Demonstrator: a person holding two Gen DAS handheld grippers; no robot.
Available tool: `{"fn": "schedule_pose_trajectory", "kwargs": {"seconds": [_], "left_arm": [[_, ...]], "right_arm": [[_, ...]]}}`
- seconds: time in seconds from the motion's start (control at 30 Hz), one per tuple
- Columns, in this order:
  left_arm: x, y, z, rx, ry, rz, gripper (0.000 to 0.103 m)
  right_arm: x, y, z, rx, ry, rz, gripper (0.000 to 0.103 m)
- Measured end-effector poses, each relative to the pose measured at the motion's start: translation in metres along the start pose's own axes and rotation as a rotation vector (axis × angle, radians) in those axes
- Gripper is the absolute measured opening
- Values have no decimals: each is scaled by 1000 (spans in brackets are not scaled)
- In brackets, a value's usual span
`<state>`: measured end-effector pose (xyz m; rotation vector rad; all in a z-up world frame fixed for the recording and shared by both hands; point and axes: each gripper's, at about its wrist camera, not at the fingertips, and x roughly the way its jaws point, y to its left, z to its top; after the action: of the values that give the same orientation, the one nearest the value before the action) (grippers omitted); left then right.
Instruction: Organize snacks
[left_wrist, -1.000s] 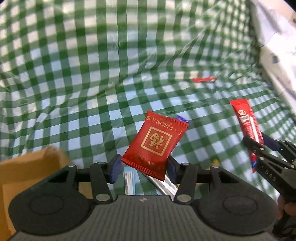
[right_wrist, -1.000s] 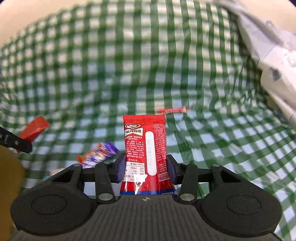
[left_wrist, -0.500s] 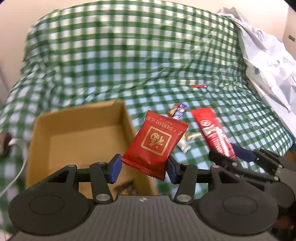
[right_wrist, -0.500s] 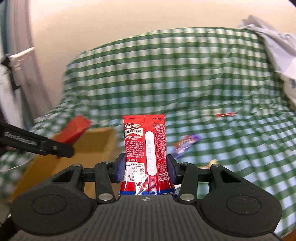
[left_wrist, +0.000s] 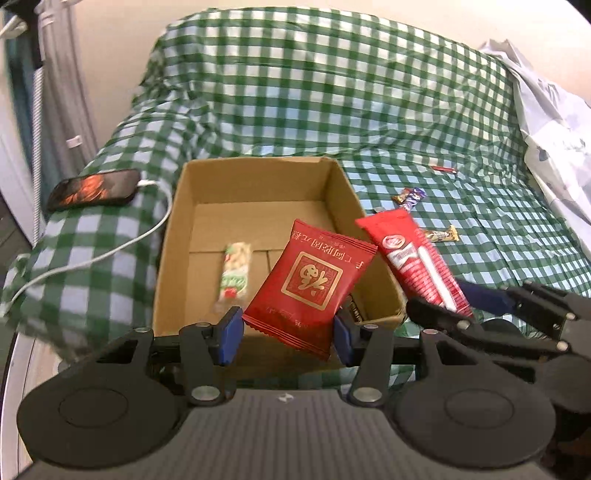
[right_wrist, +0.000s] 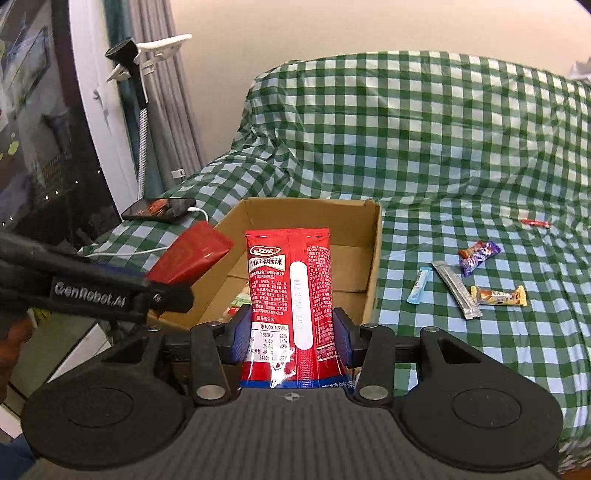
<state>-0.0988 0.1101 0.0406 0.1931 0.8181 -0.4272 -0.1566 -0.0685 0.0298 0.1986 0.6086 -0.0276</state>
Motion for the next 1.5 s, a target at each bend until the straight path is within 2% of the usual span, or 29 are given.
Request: {"fn": "schedule_pose_trajectory", "kwargs": {"seconds": [0.43, 1.5], "left_arm": [[-22, 14, -14, -54, -45, -37, 56], [-10, 23, -17, -72, -11, -32, 56]], "right_arm": [[-21, 31, -5, -73, -14, -40, 48], [-11, 30, -9, -84, 26, -37, 48]]}}
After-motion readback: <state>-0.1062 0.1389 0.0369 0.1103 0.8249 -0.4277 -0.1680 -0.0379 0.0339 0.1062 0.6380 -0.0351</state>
